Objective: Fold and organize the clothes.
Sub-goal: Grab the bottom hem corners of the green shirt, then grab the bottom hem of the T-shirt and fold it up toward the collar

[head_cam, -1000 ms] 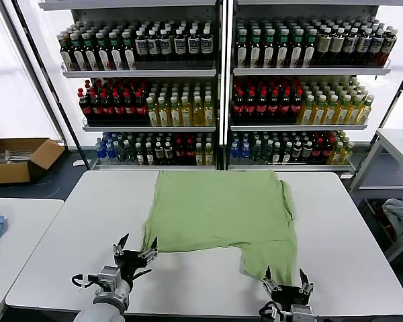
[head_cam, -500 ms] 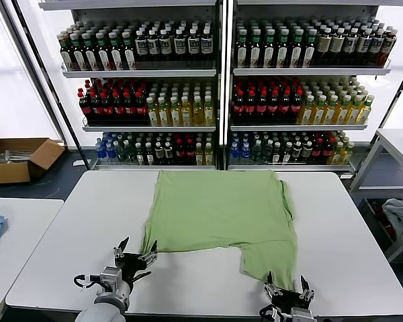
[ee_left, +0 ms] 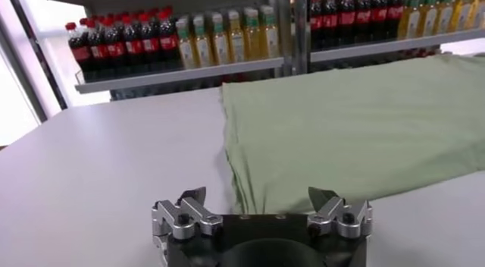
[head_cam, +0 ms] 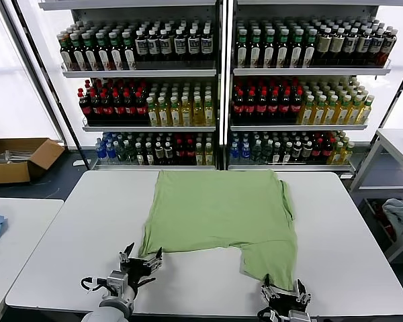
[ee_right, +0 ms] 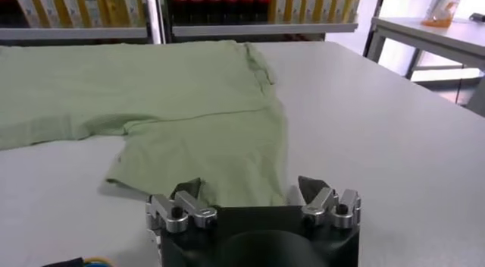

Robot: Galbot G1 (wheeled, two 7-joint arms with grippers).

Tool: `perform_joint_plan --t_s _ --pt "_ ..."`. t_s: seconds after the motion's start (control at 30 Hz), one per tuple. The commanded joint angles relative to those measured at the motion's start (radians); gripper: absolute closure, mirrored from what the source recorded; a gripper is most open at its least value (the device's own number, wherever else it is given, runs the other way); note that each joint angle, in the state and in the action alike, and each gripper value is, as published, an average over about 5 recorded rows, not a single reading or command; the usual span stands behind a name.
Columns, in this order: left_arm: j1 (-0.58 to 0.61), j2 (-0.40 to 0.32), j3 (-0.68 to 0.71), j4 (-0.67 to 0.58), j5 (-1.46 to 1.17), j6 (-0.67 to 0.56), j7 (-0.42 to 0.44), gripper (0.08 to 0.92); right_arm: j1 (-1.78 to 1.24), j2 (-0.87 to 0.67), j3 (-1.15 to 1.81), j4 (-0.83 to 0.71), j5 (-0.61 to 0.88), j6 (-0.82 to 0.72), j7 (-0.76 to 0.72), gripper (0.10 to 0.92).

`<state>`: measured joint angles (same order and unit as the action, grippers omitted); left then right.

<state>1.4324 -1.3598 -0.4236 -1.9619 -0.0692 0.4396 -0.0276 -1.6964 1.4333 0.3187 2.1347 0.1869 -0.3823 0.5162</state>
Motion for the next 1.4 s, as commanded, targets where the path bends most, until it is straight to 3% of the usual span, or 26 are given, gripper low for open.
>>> perform_joint_plan --t_s 0.03,0.7,0.83,1.1,1.4 --pt "0.001 0.0 0.01 0.01 0.025 0.002 0.003 0.286 -0.001 0.001 -0.002 -0.008 0.008 -0.001 0.003 0.347" --pt "0.004 0.0 0.018 0.014 0.021 -0.004 0.009 0.859 -0.007 -0.011 0.0 -0.007 0.033 0.039 -0.034 0.894" --pt "-0.005 -0.006 0.013 0.006 -0.026 -0.055 -0.01 0.909 -0.006 -0.02 0.001 0.026 0.003 0.078 -0.067 0.917" --pt "-0.056 -0.015 0.003 -0.063 -0.1 -0.101 -0.045 0.916 0.047 -0.031 0.032 0.112 -0.054 0.121 -0.123 0.917" --pt "-0.147 -0.006 0.016 -0.042 -0.104 -0.079 -0.046 0.916 0.266 -0.104 0.085 0.048 -0.076 0.073 -0.178 0.917"
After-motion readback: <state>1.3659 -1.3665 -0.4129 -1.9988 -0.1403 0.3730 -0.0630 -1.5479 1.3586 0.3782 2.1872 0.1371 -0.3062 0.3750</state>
